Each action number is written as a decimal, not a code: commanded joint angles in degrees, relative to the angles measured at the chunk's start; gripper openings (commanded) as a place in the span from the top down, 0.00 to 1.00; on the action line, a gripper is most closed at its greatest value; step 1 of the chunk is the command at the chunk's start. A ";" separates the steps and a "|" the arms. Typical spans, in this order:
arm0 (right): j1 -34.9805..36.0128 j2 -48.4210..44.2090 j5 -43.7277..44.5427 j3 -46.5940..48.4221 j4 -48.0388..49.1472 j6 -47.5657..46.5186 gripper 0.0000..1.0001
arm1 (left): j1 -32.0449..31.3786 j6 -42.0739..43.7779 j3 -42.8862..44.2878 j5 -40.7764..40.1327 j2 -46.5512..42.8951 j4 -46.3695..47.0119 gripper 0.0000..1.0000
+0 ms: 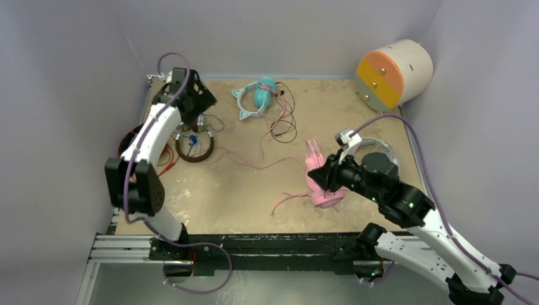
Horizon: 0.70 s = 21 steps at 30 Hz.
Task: Wrap the headphones
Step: Place the headphones cable at the center of the board.
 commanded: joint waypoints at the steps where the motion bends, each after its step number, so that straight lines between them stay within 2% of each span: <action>1: 0.06 3.29 -4.91 -0.22 8.05 -0.44 0.72 | -6.90 8.92 -13.91 14.59 -18.22 13.18 0.14; 5: 0.04 6.39 -14.10 -5.16 16.83 2.84 0.72 | -7.84 6.81 -29.26 34.58 -31.22 27.03 0.12; 8: 0.05 11.18 -21.63 -6.26 25.02 4.22 0.73 | -8.29 4.93 -35.83 41.71 -38.78 29.38 0.12; 11: 0.06 16.61 -27.47 -5.43 32.18 5.91 0.73 | -8.45 5.67 -38.68 42.36 -45.00 24.49 0.12; 13: 0.05 19.89 -27.50 -4.93 34.77 6.85 0.73 | -8.45 6.90 -39.24 41.04 -48.32 19.25 0.12; 17: 0.06 26.11 -20.90 -3.71 36.10 6.19 0.74 | -8.45 8.69 -40.69 38.20 -53.05 11.12 0.12; 21: 0.06 30.67 -10.73 1.81 28.10 -0.57 0.74 | -8.42 8.45 -41.60 31.96 -54.45 6.00 0.10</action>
